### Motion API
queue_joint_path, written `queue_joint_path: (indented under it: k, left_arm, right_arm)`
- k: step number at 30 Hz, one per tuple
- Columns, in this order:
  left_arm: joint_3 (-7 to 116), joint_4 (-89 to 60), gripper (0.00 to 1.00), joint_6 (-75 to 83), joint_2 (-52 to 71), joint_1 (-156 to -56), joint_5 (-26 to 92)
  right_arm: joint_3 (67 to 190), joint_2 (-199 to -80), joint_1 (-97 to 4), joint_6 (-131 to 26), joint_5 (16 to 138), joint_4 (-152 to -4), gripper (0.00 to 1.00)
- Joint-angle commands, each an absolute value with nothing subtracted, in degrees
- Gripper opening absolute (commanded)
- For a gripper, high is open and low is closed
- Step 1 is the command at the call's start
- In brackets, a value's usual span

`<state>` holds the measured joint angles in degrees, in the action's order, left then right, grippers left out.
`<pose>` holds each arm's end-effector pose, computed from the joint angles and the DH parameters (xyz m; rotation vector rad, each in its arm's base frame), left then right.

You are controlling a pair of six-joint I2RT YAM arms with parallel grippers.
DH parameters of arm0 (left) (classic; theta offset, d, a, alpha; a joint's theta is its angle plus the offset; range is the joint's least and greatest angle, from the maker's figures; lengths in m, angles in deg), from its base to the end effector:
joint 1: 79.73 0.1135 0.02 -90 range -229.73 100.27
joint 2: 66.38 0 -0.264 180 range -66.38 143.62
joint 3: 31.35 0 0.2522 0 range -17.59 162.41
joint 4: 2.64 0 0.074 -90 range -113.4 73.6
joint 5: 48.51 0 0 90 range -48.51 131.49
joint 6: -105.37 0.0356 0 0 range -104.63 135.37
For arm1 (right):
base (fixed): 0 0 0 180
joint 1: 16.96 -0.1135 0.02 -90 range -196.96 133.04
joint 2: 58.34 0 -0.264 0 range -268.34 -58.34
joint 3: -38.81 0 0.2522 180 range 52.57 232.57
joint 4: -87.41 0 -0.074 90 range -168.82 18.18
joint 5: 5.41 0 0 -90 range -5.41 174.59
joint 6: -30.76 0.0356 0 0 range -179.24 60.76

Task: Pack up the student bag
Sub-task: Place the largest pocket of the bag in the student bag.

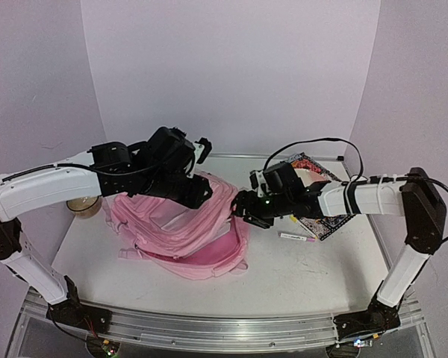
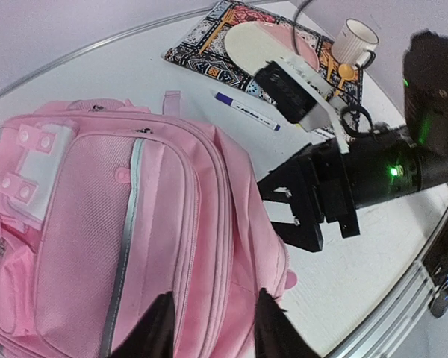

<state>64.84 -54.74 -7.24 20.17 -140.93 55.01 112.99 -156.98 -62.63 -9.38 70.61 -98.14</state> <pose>0.1677 -0.2877 0.3459 0.6556 2.2411 -0.4802 0.2677 0.2864 0.2349 -0.1085 2.1338 1.3013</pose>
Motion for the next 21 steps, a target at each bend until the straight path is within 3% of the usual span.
queue_joint_path:
  k: [1,5,10,21]
  left_arm:
    - [60.9,-50.6,0.46,-8.2,15.7,-141.1,57.1]
    - [56.3,-49.6,0.58,-9.4,11.8,-139.5,58.6]
    - [48.6,-48.9,0.66,-12.2,7.9,-135.7,59.1]
    - [28.2,-45.4,0.69,-21.5,-4.5,-124.3,59.6]
  right_arm:
    - [108.6,-149.7,-62.8,-12.4,75.4,-96.0,0.78]
    - [105.8,-146.0,-63.7,-12.9,76.2,-96.0,0.81]
    - [102.7,-142.2,-65.9,-12.1,76.9,-96.0,0.84]
    - [98.3,-138.7,-70.6,-6.8,77.9,-100.5,0.86]
